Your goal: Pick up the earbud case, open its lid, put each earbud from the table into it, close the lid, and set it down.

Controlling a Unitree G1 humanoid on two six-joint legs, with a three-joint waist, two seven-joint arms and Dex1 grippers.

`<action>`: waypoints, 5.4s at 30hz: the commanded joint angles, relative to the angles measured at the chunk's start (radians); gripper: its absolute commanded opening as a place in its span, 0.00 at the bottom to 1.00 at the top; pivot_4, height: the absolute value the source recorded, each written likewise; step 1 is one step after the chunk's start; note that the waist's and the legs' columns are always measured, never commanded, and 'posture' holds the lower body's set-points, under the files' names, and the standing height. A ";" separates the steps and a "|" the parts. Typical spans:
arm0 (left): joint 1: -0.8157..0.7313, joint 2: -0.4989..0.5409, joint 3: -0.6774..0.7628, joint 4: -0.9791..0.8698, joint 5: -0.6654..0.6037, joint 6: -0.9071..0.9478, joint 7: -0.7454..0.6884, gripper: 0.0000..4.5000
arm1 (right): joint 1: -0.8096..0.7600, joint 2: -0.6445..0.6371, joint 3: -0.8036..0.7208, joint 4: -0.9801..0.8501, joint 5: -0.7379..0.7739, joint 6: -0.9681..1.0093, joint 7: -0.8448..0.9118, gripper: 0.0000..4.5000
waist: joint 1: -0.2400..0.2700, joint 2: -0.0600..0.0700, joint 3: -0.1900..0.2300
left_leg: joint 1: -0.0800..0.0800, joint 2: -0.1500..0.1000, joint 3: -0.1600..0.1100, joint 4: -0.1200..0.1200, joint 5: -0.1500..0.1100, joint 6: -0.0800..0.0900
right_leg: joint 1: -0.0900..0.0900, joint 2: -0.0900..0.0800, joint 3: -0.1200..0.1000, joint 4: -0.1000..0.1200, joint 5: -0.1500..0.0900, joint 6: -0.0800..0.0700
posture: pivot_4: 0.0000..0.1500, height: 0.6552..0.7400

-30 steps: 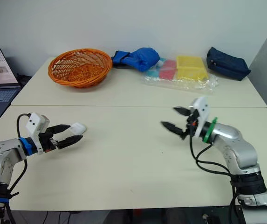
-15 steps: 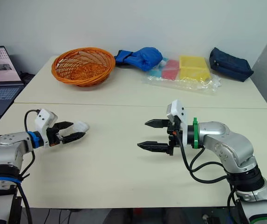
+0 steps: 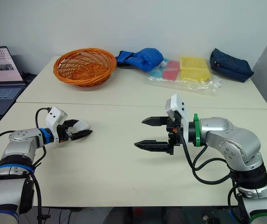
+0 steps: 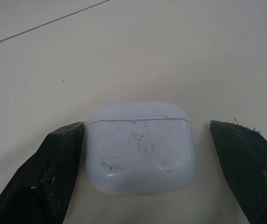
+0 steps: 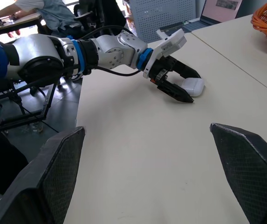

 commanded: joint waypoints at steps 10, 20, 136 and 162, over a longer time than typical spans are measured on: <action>0.031 0.023 0.006 -0.007 0.016 0.024 -0.060 0.62 | -0.004 -0.014 -0.057 -0.034 0.009 -0.019 -0.019 1.00 | -0.003 0.000 0.000 | 0.002 0.001 0.001 0.004 0.000 0.000 | 0.000 0.000 0.002 0.004 0.000 0.001 | 1.00 1.00; -0.001 -0.126 -0.005 -0.641 -0.164 0.283 -0.065 0.62 | -0.011 -0.038 -0.102 0.041 -0.019 0.007 -0.075 1.00 | 0.010 -0.002 0.001 | -0.003 0.000 -0.001 0.007 0.000 0.000 | 0.000 -0.001 0.002 0.004 0.000 0.001 | 1.00 1.00; -0.453 -0.151 -0.440 -0.535 0.071 -0.027 -0.411 0.51 | -0.106 0.161 0.233 0.257 -0.651 -0.319 -0.172 0.19 | -0.006 0.000 0.002 | -0.003 0.001 0.000 0.005 0.000 0.000 | -0.005 0.011 0.004 0.004 -0.001 0.001 | 1.00 1.00; -0.463 -0.214 -0.419 -0.457 0.140 -0.092 -0.401 0.51 | -0.107 0.186 0.241 0.234 -0.712 -0.307 -0.141 0.19 | -0.006 0.000 0.002 | -0.003 0.001 0.000 0.006 0.000 0.000 | -0.005 0.011 0.003 0.005 -0.001 0.001 | 1.00 1.00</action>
